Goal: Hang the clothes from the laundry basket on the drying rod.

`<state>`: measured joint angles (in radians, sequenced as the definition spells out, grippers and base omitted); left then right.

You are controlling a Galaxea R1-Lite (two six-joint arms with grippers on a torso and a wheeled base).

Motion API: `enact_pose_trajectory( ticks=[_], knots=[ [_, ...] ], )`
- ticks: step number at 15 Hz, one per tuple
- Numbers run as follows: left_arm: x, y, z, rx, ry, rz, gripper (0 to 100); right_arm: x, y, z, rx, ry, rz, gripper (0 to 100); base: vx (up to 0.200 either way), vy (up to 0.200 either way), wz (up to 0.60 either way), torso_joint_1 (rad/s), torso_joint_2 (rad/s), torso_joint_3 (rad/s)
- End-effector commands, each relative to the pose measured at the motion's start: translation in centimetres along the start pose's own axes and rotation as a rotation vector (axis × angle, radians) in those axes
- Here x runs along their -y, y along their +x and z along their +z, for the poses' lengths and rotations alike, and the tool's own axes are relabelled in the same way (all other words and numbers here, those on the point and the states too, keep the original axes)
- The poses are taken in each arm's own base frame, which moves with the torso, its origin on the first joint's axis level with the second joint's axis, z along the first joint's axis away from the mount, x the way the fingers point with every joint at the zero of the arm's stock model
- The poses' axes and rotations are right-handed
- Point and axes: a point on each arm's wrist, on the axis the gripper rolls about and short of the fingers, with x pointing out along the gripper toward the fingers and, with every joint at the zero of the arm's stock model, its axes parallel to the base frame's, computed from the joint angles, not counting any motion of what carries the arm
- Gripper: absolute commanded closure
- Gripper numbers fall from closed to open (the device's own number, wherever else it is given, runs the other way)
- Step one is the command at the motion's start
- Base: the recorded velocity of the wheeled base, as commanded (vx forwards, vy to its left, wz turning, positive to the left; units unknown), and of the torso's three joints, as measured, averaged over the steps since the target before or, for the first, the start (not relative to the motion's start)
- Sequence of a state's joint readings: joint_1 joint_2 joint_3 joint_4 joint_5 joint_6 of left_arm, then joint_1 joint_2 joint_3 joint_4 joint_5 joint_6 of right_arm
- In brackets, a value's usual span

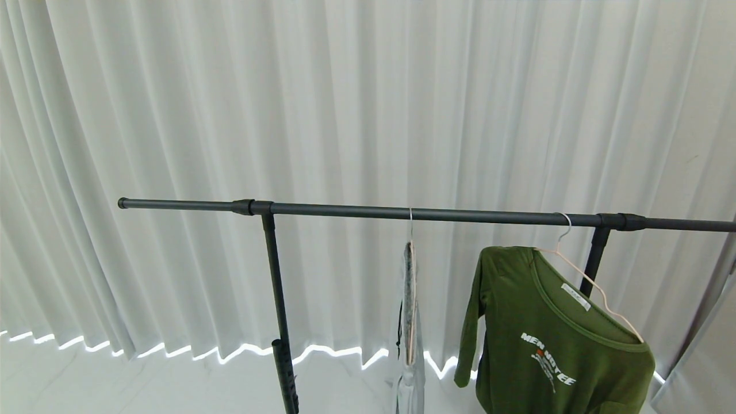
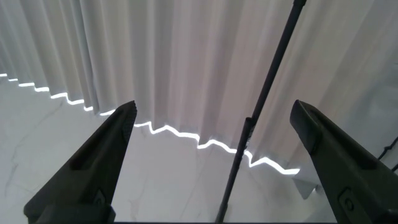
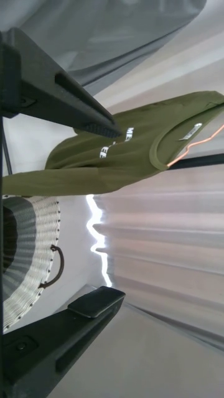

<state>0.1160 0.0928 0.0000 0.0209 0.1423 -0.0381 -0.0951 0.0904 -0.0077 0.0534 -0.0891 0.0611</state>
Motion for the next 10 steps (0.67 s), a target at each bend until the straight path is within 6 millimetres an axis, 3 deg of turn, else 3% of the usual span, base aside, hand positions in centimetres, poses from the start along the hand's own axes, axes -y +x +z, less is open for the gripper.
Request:
enact_pose_trajectory(
  ticks=[1, 10],
  knots=[
    [0.0, 0.02, 0.0, -0.003, 0.0, 0.001, 0, 0.0, 0.03, 0.01, -0.005, -0.002, 0.0, 0, 0.0, 0.0, 0.0, 0.0, 0.0, 0.0],
    [0.0, 0.02, 0.0, -0.003, 0.0, 0.001, 0, 0.0, 0.03, 0.01, -0.005, 0.0, 0.0, 0, 0.0, 0.0, 0.0, 0.0, 0.0, 0.0]
  ],
)
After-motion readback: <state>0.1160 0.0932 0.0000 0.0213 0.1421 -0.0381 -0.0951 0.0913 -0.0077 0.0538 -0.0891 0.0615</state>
